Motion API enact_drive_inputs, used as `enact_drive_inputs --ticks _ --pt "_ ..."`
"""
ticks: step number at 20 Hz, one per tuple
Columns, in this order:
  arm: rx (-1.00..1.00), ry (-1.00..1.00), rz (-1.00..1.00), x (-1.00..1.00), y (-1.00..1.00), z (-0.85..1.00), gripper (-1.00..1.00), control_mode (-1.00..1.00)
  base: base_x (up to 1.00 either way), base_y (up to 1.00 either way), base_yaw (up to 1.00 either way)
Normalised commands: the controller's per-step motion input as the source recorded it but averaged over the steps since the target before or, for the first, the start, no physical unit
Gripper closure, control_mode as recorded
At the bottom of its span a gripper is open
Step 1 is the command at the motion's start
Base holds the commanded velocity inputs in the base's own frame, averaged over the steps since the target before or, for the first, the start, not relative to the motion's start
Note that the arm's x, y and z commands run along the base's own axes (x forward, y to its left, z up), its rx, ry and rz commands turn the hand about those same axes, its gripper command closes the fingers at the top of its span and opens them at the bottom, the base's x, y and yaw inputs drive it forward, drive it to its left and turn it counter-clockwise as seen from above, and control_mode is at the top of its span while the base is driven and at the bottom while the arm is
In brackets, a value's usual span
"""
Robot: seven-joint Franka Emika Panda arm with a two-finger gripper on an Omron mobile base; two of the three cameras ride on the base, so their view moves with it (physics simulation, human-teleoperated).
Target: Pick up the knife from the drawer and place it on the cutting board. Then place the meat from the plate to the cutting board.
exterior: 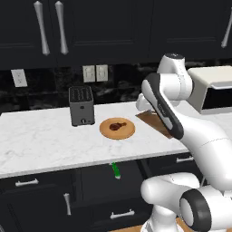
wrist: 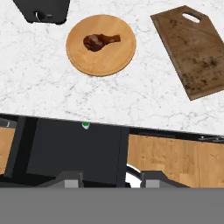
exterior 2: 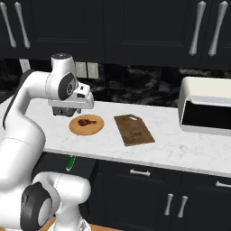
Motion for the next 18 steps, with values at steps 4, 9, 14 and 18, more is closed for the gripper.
enact_drive_inputs --ticks 4,9,14,18 --pt "0.00 0.00 0.00 0.00 0.00 0.00 -1.00 1.00 0.00 -0.13 0.00" --pt "0.00 0.00 0.00 0.00 0.00 0.00 -1.00 1.00 -0.18 -0.63 0.21" --pt "0.00 0.00 0.00 0.00 0.00 0.00 -1.00 1.00 0.00 -0.80 0.33" --pt "0.00 0.00 0.00 0.00 0.00 0.00 -1.00 1.00 -0.02 -0.42 0.33"
